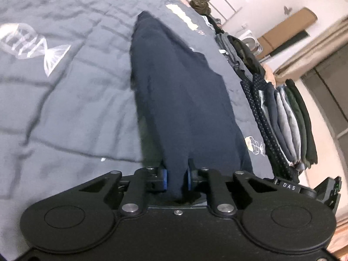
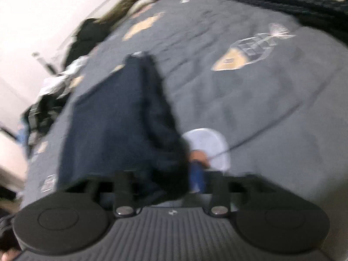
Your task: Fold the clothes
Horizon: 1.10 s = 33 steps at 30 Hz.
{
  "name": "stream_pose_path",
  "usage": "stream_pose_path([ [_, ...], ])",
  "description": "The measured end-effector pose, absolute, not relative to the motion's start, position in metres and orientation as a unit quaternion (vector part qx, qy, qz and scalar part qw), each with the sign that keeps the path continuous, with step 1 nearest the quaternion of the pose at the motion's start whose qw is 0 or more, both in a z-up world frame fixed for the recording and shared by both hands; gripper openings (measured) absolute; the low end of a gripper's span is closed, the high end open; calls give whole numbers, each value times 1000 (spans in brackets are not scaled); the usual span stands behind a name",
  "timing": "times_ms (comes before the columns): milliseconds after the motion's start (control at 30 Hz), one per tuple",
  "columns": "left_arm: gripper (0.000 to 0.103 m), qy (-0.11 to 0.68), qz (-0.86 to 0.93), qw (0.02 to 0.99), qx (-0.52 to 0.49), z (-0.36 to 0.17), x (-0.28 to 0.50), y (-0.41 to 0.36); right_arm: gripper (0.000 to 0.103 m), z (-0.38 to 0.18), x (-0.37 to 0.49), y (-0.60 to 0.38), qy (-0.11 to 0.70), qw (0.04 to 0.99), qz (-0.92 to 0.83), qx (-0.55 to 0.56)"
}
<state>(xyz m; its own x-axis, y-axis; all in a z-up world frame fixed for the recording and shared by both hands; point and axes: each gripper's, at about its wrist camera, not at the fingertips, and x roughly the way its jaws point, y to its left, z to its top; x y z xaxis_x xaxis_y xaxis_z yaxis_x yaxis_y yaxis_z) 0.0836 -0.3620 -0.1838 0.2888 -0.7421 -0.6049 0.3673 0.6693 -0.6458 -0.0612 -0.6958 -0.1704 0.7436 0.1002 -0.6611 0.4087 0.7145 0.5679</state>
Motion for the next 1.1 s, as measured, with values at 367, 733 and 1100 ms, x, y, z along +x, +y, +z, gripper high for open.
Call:
stream_pose_path([
  [367,13,496,-379,779,-68,-106,114,-301,13,-138,-73,-661,348,824,43,446],
  [733,66,450,-327,831,-9,-90,127,-255,40,-120,-66,-640,409,874,-3,261],
  [1100,62,361,-342,864,84,-83,204,-342,41,-87,10,-669,327,923,-60,195],
])
